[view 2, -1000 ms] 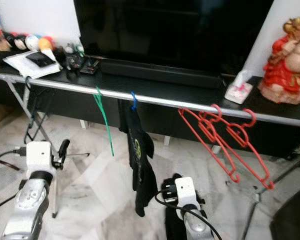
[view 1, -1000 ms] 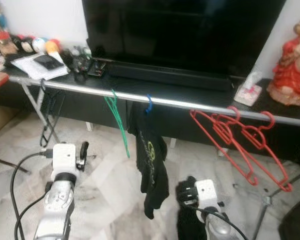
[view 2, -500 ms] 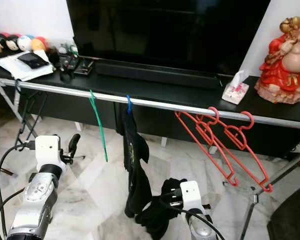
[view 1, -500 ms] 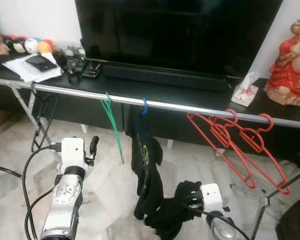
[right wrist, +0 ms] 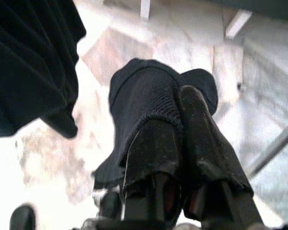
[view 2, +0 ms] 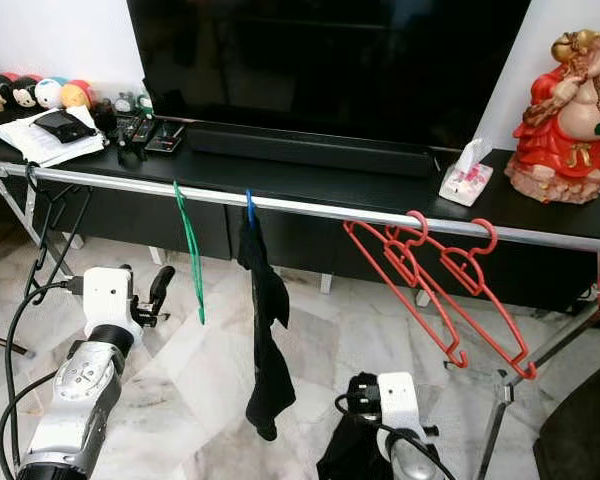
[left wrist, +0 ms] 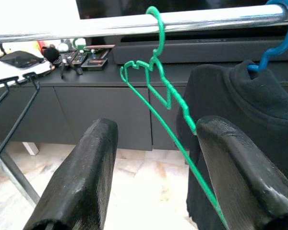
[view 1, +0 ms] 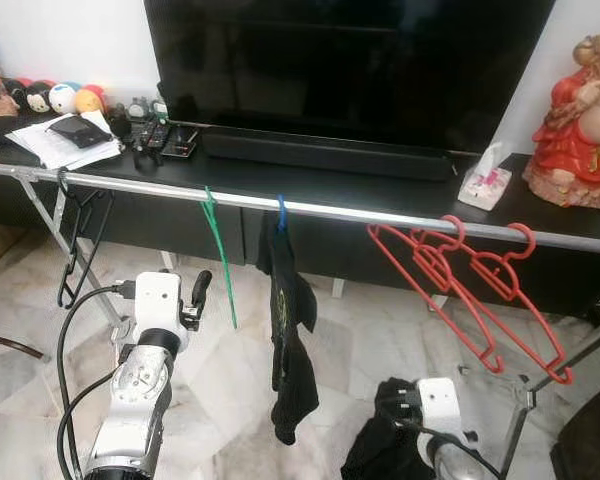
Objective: Hang hanger
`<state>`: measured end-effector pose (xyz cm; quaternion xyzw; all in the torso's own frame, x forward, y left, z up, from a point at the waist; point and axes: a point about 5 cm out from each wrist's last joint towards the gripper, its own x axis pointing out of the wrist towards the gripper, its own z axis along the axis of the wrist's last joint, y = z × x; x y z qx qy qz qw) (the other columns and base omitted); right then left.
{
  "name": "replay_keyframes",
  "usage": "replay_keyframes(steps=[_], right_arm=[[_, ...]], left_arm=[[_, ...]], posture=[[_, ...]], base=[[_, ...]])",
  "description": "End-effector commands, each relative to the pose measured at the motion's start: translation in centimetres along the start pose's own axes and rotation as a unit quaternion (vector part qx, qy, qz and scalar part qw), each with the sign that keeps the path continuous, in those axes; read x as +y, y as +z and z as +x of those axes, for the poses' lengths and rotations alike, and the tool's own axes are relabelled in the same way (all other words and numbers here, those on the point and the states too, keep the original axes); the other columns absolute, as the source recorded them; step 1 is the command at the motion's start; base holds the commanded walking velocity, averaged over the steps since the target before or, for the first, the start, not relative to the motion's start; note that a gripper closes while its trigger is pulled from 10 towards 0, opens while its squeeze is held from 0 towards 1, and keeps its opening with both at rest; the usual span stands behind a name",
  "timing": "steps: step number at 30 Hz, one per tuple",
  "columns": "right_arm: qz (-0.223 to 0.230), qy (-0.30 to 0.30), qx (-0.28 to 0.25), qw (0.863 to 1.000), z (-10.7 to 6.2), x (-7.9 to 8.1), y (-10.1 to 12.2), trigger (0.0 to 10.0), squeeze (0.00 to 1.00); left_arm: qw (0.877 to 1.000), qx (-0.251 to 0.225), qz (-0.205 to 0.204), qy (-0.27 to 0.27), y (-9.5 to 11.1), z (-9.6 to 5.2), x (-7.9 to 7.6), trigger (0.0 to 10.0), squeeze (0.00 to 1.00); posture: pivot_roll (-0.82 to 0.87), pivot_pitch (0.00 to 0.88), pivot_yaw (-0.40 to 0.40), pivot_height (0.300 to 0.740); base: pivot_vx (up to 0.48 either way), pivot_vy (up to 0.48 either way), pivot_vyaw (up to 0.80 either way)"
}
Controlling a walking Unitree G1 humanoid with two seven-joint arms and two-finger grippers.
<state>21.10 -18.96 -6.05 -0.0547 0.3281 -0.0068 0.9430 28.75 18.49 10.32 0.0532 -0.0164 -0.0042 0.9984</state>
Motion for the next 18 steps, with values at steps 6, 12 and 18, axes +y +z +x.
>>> replay_keyframes(steps=[6,12,18], right_arm=[[0.009,-0.003,0.006,1.0,-0.03,-0.04,-0.2,10.0,0.0],[0.01,0.0,0.0,1.0,0.11,0.02,0.18,10.0,0.0],[0.008,0.004,-0.002,1.0,0.15,0.08,0.3,10.0,0.0]], left_arm=[[1.0,-0.008,0.002,-0.006,0.43,0.05,-0.2,10.0,0.0],[1.0,-0.008,0.002,-0.007,0.4,0.0,-0.24,10.0,0.0],[1.0,-0.01,0.001,-0.008,0.45,0.03,-0.27,10.0,0.0]], posture=[[-0.08,0.0,-0.037,0.74],[-0.08,0.0,-0.036,0.74],[-0.08,0.0,-0.037,0.74]], base=[[0.04,0.0,0.0],[0.261,0.0,0.0],[0.266,0.0,0.0]])
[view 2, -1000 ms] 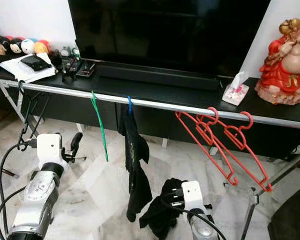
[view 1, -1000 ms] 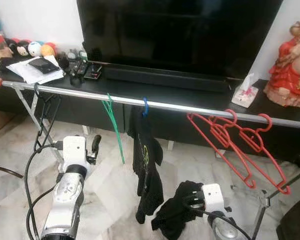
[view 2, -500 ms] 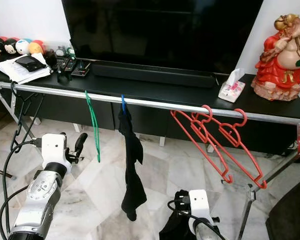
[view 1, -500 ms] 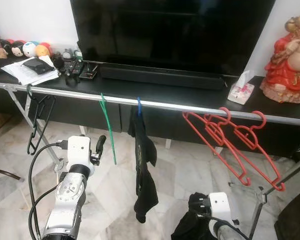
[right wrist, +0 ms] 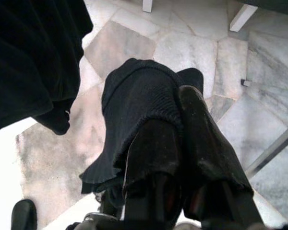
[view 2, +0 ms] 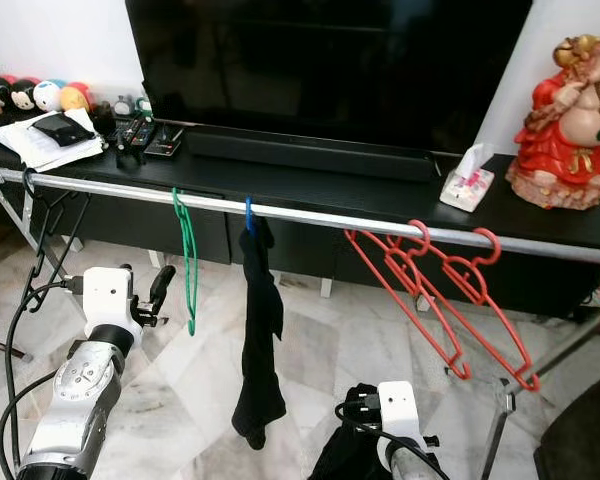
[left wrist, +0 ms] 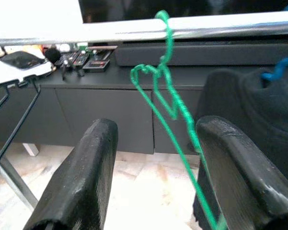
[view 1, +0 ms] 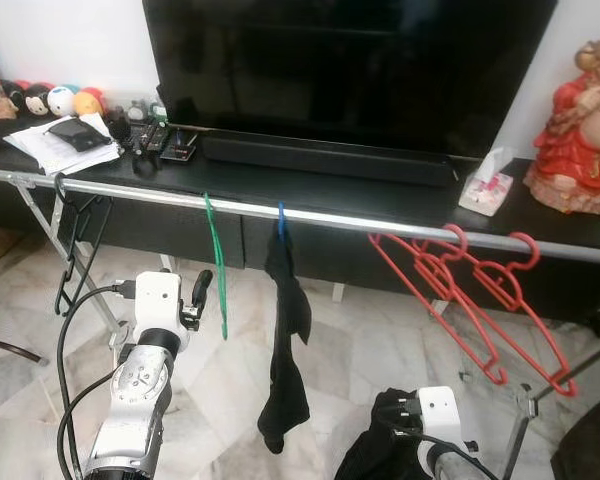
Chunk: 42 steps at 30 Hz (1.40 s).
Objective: Hang hanger
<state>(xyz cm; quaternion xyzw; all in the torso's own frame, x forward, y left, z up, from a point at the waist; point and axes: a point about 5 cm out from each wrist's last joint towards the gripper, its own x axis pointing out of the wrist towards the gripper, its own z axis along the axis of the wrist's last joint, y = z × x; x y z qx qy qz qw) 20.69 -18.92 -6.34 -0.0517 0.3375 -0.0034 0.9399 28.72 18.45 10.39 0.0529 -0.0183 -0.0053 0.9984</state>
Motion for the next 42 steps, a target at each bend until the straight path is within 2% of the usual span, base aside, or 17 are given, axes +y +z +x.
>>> replay_keyframes(steps=[1,8,23,32,37,39,42], right_arm=[[0.006,-0.001,-0.012,1.0,0.3,0.0,0.8,10.0,0.0],[0.004,0.001,-0.013,1.0,0.3,0.1,0.9,10.0,0.0],[0.001,0.006,-0.016,1.0,0.4,0.3,1.0,10.0,0.0],[0.0,0.007,-0.016,1.0,0.4,0.5,1.0,10.0,0.0],[0.0,0.007,-0.015,1.0,0.4,0.5,1.0,10.0,0.0],[0.0,0.007,-0.015,1.0,0.4,0.5,1.0,10.0,0.0],[0.0,0.006,-0.014,1.0,0.4,0.5,1.0,10.0,0.0]], left_arm=[[1.0,-0.008,0.002,-0.007,0.4,0.1,-0.2,10.0,0.0],[1.0,-0.009,0.0,-0.008,0.4,0.0,-0.3,10.0,0.0],[0.999,0.008,0.008,-0.044,-0.2,-0.7,-0.6,10.0,0.0],[0.992,0.054,0.007,-0.117,-0.9,0.1,-1.6,10.0,0.0],[0.984,0.073,-0.014,-0.161,-0.8,0.9,-2.1,10.0,0.0],[0.979,0.083,0.0,-0.184,-0.9,1.2,-2.4,10.0,0.0],[0.979,0.09,-0.003,-0.183,-0.7,1.8,-2.4,10.0,0.0]], posture=[[-0.08,0.0,-0.037,0.74],[-0.08,0.0,-0.039,0.74],[-0.08,0.0,-0.039,0.74],[-0.07,0.0,-0.039,0.74],[-0.08,0.0,-0.038,0.74],[-0.07,0.0,-0.039,0.74],[-0.08,0.0,-0.036,0.74]], base=[[0.274,0.0,0.0],[0.282,0.0,0.0],[0.0,0.0,0.0],[0.0,0.0,0.0],[0.0,0.0,0.0],[0.0,0.0,0.0],[0.0,0.0,0.0]])
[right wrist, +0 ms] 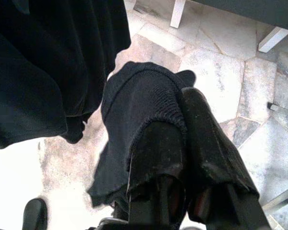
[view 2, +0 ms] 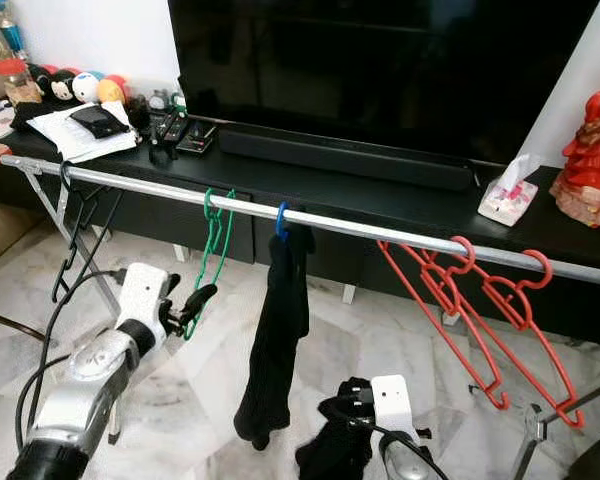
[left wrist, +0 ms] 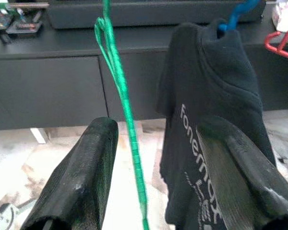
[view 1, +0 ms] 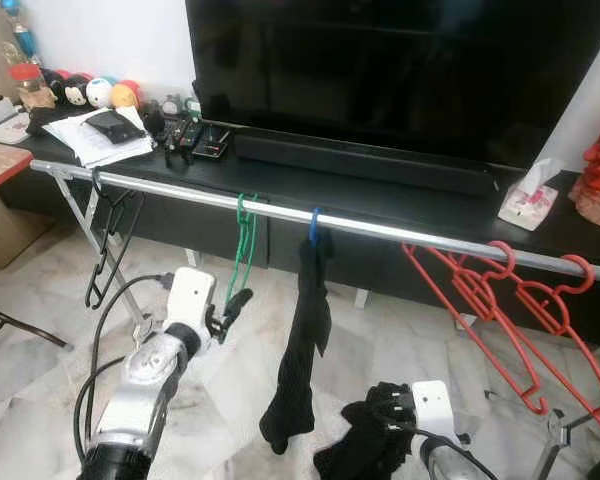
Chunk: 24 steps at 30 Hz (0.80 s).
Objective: Hang hanger
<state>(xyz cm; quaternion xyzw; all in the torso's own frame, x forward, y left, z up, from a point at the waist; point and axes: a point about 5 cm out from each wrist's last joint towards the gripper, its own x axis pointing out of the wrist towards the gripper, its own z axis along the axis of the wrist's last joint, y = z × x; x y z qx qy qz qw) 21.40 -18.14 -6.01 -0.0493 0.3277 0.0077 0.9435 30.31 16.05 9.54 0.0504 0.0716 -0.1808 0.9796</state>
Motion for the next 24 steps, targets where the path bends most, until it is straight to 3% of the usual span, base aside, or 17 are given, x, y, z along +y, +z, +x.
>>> replay_keyframes(steps=[1,4,5,6,9,18,19,20,21,24], right_arm=[[0.001,-0.005,-0.003,1.0,0.1,-0.2,0.2,10.0,0.0],[0.001,-0.005,-0.004,1.0,0.1,-0.2,0.3,10.0,0.0],[0.001,-0.005,-0.004,1.0,0.1,-0.2,0.3,10.0,0.0],[0.0,-0.005,-0.005,1.0,0.1,-0.3,0.3,10.0,0.0],[0.0,-0.005,-0.005,1.0,0.1,-0.3,0.4,10.0,0.0],[-0.001,-0.004,-0.004,1.0,0.1,-0.4,0.3,10.0,0.0],[-0.001,-0.004,-0.004,1.0,0.1,-0.4,0.3,10.0,0.0],[-0.001,-0.004,-0.004,1.0,0.1,-0.4,0.3,10.0,0.0],[-0.001,-0.004,-0.004,1.0,0.1,-0.4,0.3,10.0,0.0],[-0.002,-0.004,-0.006,1.0,0.1,-0.4,0.3,10.0,0.0]], left_arm=[[1.0,0.01,-0.004,0.008,0.2,0.6,0.4,10.0,0.0],[0.999,0.002,-0.023,0.024,0.9,1.5,0.9,10.0,0.0],[0.999,0.001,-0.033,0.037,1.3,2.0,1.3,10.0,0.15],[0.998,0.003,-0.042,0.049,1.6,2.5,1.7,10.0,1.0],[0.996,0.014,-0.055,0.065,2.0,3.4,2.2,10.0,1.0],[0.996,0.047,-0.056,0.045,1.4,5.1,2.0,10.0,1.0],[0.996,0.047,-0.056,0.045,1.4,5.2,2.0,10.0,0.44],[0.996,0.047,-0.057,0.046,1.4,5.3,2.1,10.0,0.44],[0.996,0.048,-0.055,0.051,1.4,5.4,2.2,10.0,0.0],[0.994,0.055,-0.049,0.075,1.3,5.6,3.0,10.0,0.0]], posture=[[-0.08,0.0,-0.038,0.74],[-0.08,0.0,-0.04,0.74],[-0.08,0.0,-0.04,0.74],[-0.08,0.0,-0.042,0.74],[-0.08,0.0,-0.042,0.74],[-0.09,0.0,-0.042,0.74],[-0.09,0.0,-0.042,0.74],[-0.09,0.0,-0.042,0.74],[-0.09,0.0,-0.042,0.74],[-0.09,0.0,-0.042,0.74]], base=[[0.0,0.0,0.0],[0.0,0.0,0.0],[0.0,0.0,0.0],[0.0,0.0,0.0],[0.0,0.0,0.0],[0.0,0.0,0.0],[0.0,0.0,0.0],[0.0,0.0,0.0],[0.0,0.0,0.0],[0.0,0.0,0.0]])
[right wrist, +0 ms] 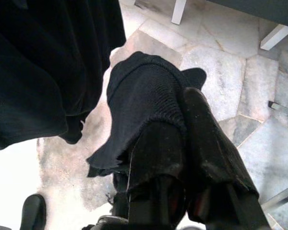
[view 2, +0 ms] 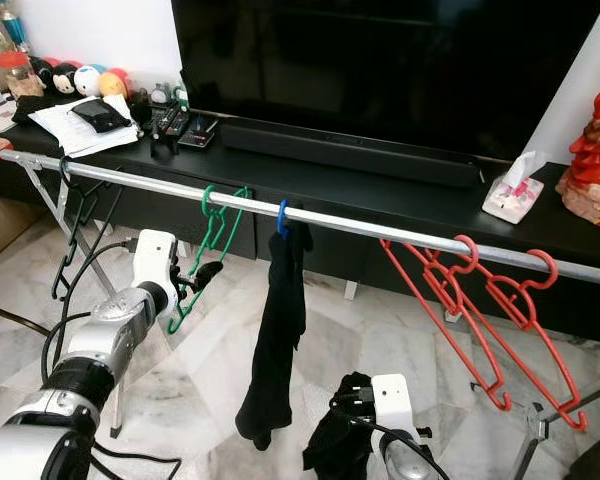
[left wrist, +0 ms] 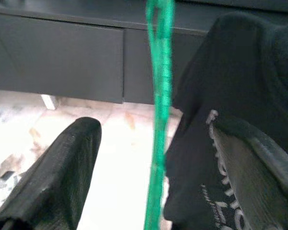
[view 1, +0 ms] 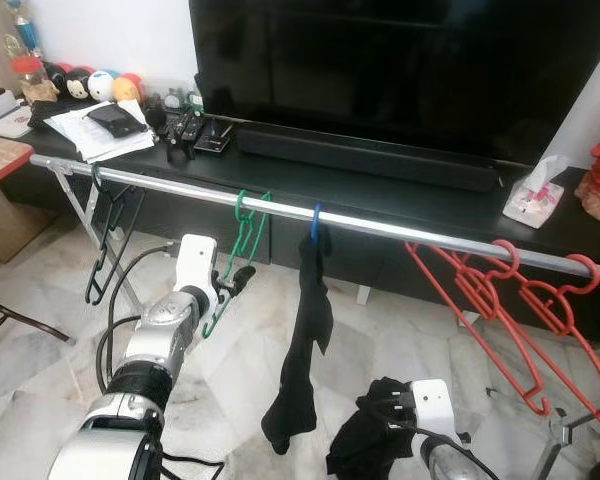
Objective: Hang hanger
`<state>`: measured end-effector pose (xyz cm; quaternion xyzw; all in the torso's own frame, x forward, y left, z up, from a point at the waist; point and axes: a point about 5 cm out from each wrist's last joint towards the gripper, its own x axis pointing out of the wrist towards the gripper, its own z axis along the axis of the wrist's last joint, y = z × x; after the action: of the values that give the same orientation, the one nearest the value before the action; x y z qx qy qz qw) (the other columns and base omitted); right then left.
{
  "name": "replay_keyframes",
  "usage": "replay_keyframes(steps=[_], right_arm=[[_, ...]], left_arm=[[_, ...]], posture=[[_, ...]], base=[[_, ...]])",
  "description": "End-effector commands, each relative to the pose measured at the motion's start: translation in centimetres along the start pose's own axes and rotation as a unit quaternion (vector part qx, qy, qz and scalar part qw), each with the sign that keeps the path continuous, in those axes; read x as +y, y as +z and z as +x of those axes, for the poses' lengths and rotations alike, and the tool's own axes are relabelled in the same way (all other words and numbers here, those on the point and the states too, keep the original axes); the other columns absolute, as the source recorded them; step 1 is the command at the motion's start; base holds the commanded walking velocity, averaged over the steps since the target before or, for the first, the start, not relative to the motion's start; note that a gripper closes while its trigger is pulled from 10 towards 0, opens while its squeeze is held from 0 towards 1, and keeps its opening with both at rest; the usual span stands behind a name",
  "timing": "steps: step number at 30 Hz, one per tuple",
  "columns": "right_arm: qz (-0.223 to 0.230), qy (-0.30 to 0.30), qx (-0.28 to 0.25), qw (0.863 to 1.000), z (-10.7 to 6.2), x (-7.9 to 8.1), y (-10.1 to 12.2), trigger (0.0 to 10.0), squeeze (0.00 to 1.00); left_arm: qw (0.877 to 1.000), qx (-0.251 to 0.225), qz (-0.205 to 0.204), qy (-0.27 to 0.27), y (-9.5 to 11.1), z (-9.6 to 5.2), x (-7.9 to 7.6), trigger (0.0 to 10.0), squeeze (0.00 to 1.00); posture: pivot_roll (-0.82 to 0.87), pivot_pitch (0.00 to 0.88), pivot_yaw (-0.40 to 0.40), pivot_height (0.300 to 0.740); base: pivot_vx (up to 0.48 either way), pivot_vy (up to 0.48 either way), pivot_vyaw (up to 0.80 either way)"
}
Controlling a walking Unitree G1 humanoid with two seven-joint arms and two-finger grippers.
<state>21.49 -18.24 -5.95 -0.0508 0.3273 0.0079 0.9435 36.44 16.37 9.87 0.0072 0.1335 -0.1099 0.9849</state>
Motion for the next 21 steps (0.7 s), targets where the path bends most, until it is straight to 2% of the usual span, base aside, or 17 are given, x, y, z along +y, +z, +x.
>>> replay_keyframes(steps=[1,5,6,7,8,9,10,21], right_arm=[[-0.001,-0.004,-0.006,1.0,0.01,-0.26,0.2,10.0,0.0],[-0.001,-0.004,-0.007,1.0,0.01,-0.28,0.2,10.0,0.0],[-0.001,-0.004,-0.006,1.0,0.01,-0.27,0.2,10.0,0.0],[-0.001,-0.003,-0.006,1.0,0.02,-0.27,0.2,10.0,0.0],[-0.002,-0.003,-0.006,1.0,0.03,-0.24,0.22,10.0,0.0],[-0.002,-0.003,-0.006,1.0,0.03,-0.23,0.22,10.0,0.0],[-0.002,-0.003,-0.007,1.0,0.03,-0.22,0.24,10.0,0.0],[-0.002,-0.002,-0.008,1.0,0.02,-0.2,0.24,10.0,0.0]], left_arm=[[1.0,-0.004,0.006,0.014,0.33,0.14,0.49,10.0,0.0],[1.0,-0.013,-0.002,0.016,0.48,0.29,0.69,10.0,0.0],[1.0,-0.019,-0.006,0.015,0.54,0.33,0.72,8.9,0.0],[1.0,-0.021,-0.008,0.016,0.54,0.36,0.72,8.9,0.0],[1.0,-0.021,-0.008,0.019,0.49,0.38,0.77,1.5,0.0],[1.0,-0.021,-0.008,0.019,0.46,0.39,0.78,1.5,0.0],[1.0,-0.022,-0.011,0.02,0.43,0.39,0.78,0.0,0.0],[0.999,-0.035,-0.021,0.006,0.3,0.38,0.65,0.0,0.0]], posture=[[-0.09,0.0,-0.042,0.74],[-0.1,0.0,-0.043,0.74],[-0.1,0.0,-0.043,0.74],[-0.1,0.0,-0.043,0.74],[-0.1,0.0,-0.043,0.74],[-0.1,0.0,-0.043,0.74],[-0.1,0.0,-0.043,0.74],[-0.1,0.0,-0.045,0.74]], base=[[0.0,0.0,0.0],[0.0,0.0,0.0],[0.0,0.0,0.0],[0.0,0.0,0.0],[0.0,0.0,0.0],[0.0,0.0,0.0],[0.0,0.0,0.0],[0.0,0.0,0.0]])
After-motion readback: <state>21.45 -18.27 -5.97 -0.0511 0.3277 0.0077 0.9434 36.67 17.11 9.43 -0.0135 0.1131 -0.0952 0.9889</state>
